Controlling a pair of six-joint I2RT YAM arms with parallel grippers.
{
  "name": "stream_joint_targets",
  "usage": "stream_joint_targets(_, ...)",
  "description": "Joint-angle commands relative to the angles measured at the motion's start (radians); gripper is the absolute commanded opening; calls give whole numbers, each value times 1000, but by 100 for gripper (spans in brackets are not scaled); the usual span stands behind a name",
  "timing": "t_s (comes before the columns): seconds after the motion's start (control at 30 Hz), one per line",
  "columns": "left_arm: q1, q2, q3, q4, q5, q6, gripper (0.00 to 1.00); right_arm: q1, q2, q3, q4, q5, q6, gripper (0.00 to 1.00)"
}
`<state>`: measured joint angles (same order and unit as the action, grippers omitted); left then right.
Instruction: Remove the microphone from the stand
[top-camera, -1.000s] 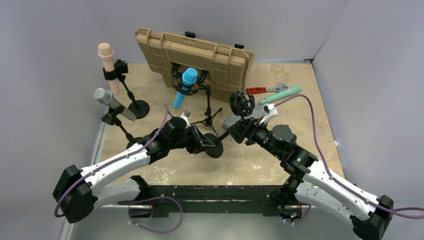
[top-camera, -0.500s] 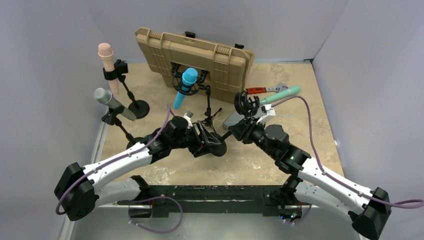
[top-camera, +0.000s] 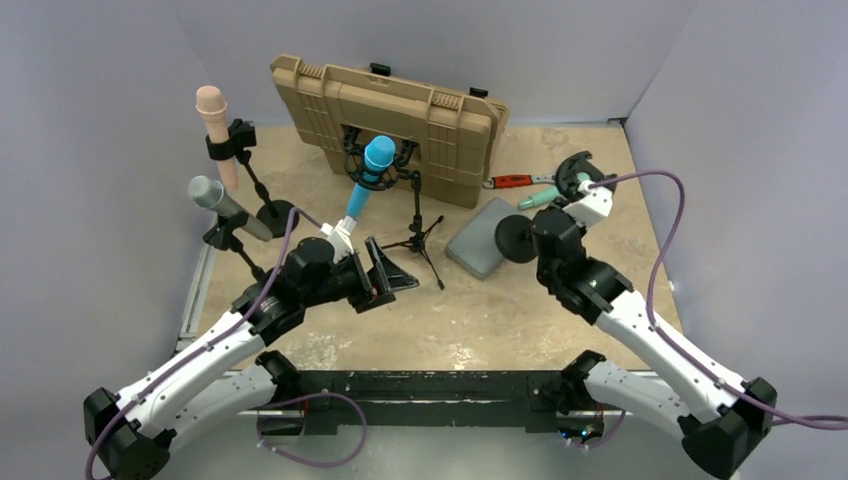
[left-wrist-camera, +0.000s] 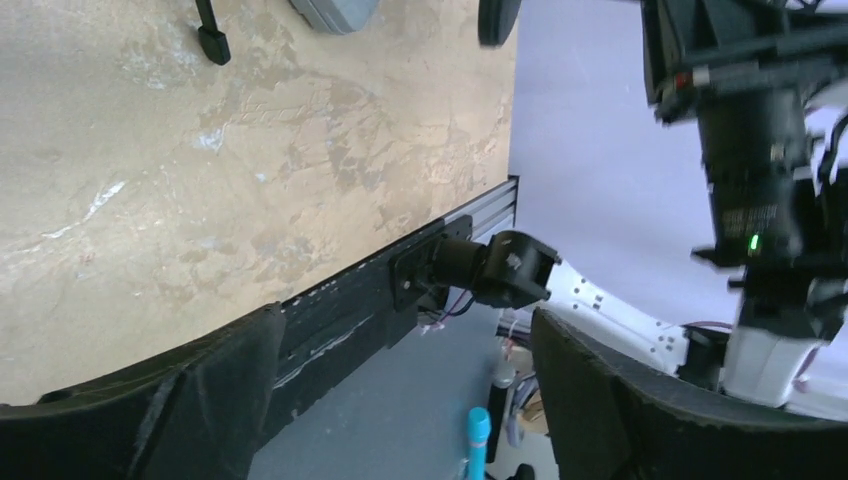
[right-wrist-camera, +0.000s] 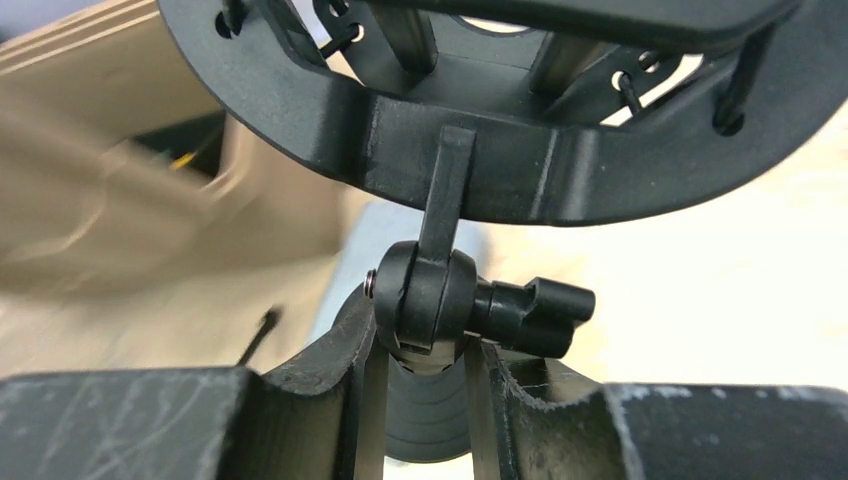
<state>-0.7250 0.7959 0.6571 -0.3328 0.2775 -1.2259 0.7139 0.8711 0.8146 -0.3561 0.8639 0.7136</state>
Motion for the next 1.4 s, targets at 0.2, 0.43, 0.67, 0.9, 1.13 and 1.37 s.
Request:
stream_joint_targets(0.2, 11, -147, 91, -150, 35, 229, 100, -424, 175, -18, 316, 197, -113, 0)
stream_joint_targets(0.43, 11, -268, 120, -293, -42, 305, 100, -630, 378, 3, 477, 243, -88, 0)
stream_joint_targets(0.67, 12, -330, 156, -402, -124, 355, 100, -753, 431, -5, 298, 333, 96, 0)
stream_joint_targets(0.9, 12, -286, 155, -376, -117, 383, 100, -806, 408, -45, 123, 374, 169, 0)
stream_joint_targets(1.13, 12, -247, 161, -324, -24, 394, 100, -838, 467, -39, -214, 448, 499, 0)
stream_joint_targets(1.37, 12, -271, 158, -340, 0, 413, 100, -855, 389, -91, -172, 392, 437, 7)
